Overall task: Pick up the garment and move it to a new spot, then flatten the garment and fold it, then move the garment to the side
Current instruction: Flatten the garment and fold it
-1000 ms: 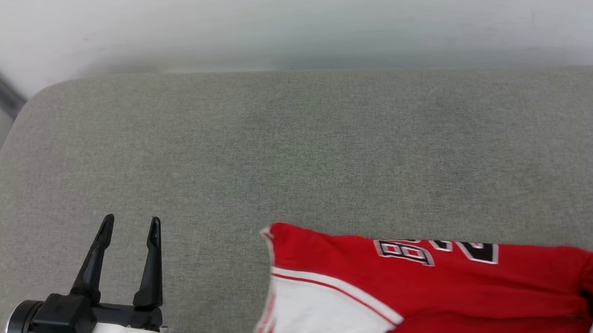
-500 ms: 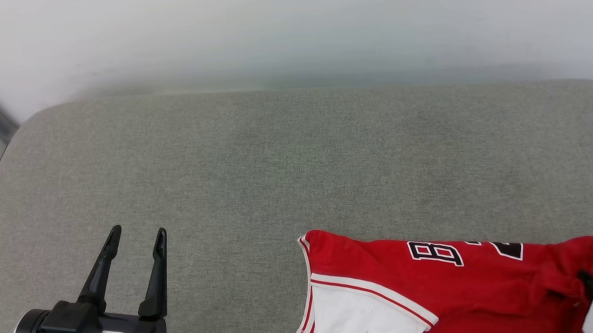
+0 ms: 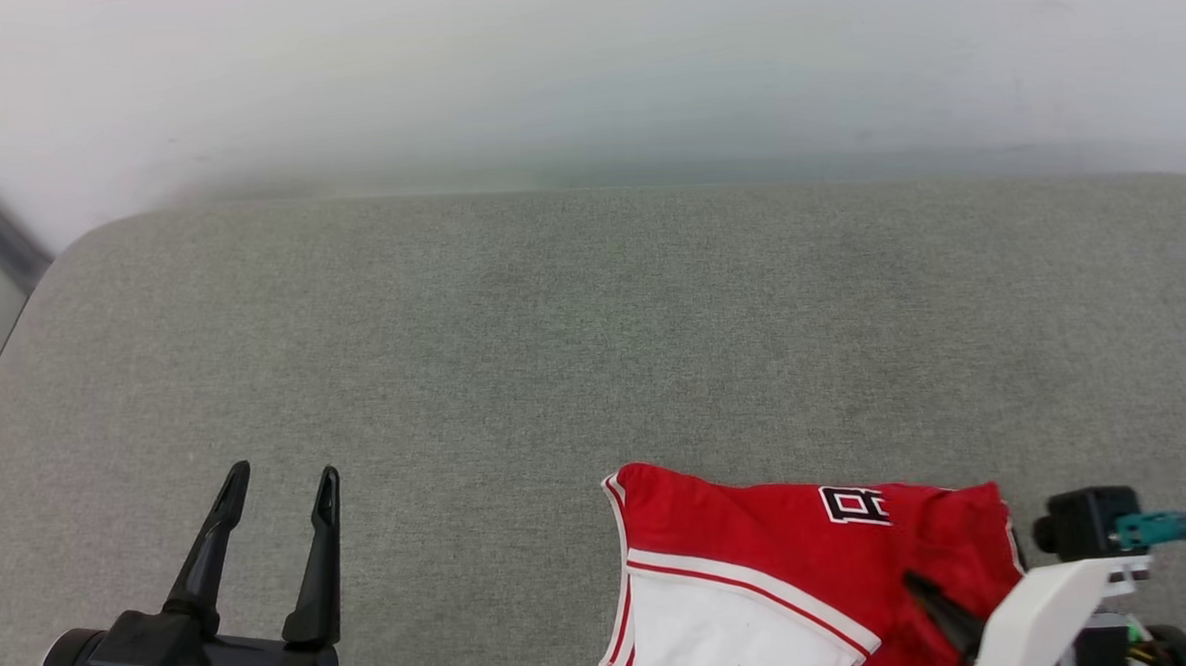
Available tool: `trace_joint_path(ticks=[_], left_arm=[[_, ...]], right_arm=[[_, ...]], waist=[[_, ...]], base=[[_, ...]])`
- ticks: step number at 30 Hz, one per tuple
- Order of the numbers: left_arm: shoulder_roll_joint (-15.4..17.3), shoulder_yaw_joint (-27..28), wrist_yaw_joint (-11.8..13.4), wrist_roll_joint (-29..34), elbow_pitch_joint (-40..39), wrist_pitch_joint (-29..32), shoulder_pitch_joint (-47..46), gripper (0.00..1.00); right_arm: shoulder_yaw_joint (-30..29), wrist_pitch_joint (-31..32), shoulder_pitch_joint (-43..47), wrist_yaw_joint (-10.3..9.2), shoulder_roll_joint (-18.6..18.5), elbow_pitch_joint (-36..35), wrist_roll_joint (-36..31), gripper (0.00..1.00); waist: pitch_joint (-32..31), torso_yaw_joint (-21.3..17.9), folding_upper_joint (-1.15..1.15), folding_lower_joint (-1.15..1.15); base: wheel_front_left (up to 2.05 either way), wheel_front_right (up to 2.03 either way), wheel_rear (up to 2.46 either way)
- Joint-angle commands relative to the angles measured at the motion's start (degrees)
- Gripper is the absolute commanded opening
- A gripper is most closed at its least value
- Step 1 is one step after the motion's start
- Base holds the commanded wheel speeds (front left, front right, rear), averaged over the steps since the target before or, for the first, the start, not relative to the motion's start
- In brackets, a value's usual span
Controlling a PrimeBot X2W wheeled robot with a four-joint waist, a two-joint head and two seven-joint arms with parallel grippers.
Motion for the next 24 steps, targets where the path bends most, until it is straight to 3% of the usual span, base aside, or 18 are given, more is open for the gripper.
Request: trace_joint_path(ticks=[1, 7, 17, 18, 19, 24], left_arm=[[-0.1, -0.2, 0.0, -0.1, 0.0, -0.3, -0.1, 1.0], [0.0, -0.6, 0.0, -0.1, 0.2, -0.3, -0.9, 1.0], [0.0, -0.8, 0.0, -0.2, 0.5, -0.3, -1.1, 1.0], [0.0, -0.8, 0.0, -0.2, 0.5, -0.3, -1.0, 1.0], [0.0, -0.8, 0.0, -0.2, 0.6, -0.3, -0.9, 1.0], [-0.1, -0.5, 0.0, -0.2, 0.6, -0.3, -0.5, 1.0]], right_arm=[[1.3, 0.1, -0.7, -0.02, 1.0, -0.4, 0.7, 0.0], [6.9, -0.9, -2.7, -0.02, 2.7, 1.4, 3.2, 0.0], [13.9, -8.5, -6.7, -0.01, 2.9, 10.6, 6.5, 0.0], [14.7, -9.2, -7.3, -0.01, 2.9, 11.0, 6.5, 0.43], [15.8, -9.8, -7.6, -0.01, 2.9, 11.5, 7.0, 1.0], [20.6, -12.0, -9.1, -0.01, 2.8, 11.6, 9.8, 1.0]], waist=[[0.1, 0.2, 0.0, 0.0], [0.4, 1.2, 0.0, 0.0], [0.6, 3.1, 0.0, 0.0], [0.6, 3.2, 0.0, 0.0], [0.6, 3.3, 0.0, 0.0], [0.5, 3.3, 0.0, 0.0]], base=[[0.0, 0.0, 0.0], [0.0, 0.0, 0.0], [0.0, 0.0, 0.0], [0.0, 0.0, 0.0], [0.0, 0.0, 0.0], [0.0, 0.0, 0.0]])
